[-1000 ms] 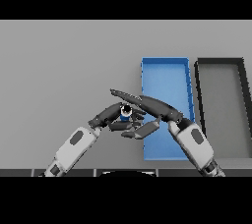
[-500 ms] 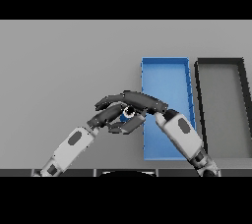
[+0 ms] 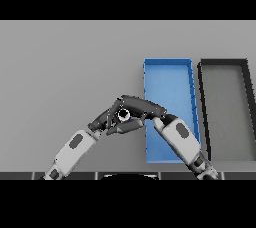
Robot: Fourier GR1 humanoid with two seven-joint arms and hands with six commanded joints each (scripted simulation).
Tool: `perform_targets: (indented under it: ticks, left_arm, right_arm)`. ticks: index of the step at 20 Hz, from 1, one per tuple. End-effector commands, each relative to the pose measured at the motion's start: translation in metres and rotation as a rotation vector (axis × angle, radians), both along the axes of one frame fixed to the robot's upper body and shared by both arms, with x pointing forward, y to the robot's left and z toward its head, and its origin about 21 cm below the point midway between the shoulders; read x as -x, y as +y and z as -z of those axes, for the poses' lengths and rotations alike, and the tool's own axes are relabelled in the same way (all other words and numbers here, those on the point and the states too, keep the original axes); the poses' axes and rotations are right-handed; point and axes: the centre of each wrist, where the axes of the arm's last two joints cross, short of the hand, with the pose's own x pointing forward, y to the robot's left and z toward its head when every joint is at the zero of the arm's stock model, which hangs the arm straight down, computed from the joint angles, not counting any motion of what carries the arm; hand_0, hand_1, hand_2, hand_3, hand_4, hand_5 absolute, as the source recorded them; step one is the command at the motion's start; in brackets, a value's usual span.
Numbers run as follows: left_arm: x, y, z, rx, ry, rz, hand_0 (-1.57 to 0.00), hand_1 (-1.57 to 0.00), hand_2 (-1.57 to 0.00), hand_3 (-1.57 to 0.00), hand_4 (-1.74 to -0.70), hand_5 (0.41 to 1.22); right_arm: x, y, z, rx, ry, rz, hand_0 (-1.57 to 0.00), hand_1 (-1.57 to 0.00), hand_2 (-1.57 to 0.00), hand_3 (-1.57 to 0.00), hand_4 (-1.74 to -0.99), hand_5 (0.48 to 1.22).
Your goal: Pick up the blue pipe and place it into the blue bin.
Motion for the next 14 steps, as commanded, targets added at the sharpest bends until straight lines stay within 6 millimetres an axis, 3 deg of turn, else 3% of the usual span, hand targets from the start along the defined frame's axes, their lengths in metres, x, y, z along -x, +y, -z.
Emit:
perform_targets:
  ticks: [1, 4, 5, 6, 8, 11, 14]
  left_arm:
    - [-0.0015, 0.0011, -0.0012, -0.018, -0.014, -0.001, -1.48, -1.45, -1.47, -0.55, -1.73, 1.216]
    - [-0.0015, -0.0017, -0.0007, -0.019, -0.037, 0.021, -1.50, -1.36, -1.52, -0.51, -1.73, 1.219]
    - [-0.0050, 0.0000, -0.0014, -0.027, -0.053, 0.031, -1.43, -1.22, -1.35, -0.53, -1.64, 1.219]
    - [-0.0038, 0.0009, -0.0003, -0.030, -0.060, 0.046, -1.41, -1.19, -1.24, -0.52, -1.54, 1.219]
    - [-0.0048, 0.0019, -0.0008, -0.073, -0.045, 0.068, -0.98, -0.80, -0.82, -0.33, -1.34, 1.220]
    - [-0.0078, 0.0048, -0.0007, -0.112, -0.057, 0.102, -0.50, -0.41, -0.42, -0.17, -1.11, 1.184]
    - [-0.0087, 0.0069, 0.0007, -0.140, -0.087, 0.082, -0.26, -0.21, -0.21, -0.09, -0.95, 0.964]
  right_arm:
    - [-0.0017, 0.0003, -0.0007, -0.007, -0.022, -0.002, -1.48, -1.48, -1.48, -1.45, -1.465, 1.086]
    - [0.0036, -0.0004, -0.0008, -0.008, -0.001, -0.022, -1.52, -1.52, -1.52, -1.51, -1.473, 1.152]
    - [0.0045, 0.0007, 0.0001, -0.022, 0.010, -0.028, -1.53, -1.53, -1.53, -1.52, -1.474, 1.166]
    - [0.0056, 0.0004, -0.0022, -0.009, 0.008, -0.025, -1.54, -1.54, -1.54, -1.53, -1.477, 1.177]
    - [0.0052, -0.0001, -0.0006, -0.003, 0.003, -0.020, -1.55, -1.55, -1.55, -1.54, -1.480, 1.193]
    - [0.0075, -0.0002, -0.0011, -0.002, 0.004, -0.018, -1.56, -1.56, -1.56, -1.56, -1.482, 1.206]
    - [0.0061, 0.0009, -0.0005, -0.022, 0.015, -0.012, -1.57, -1.57, -1.57, -1.56, -1.484, 1.214]
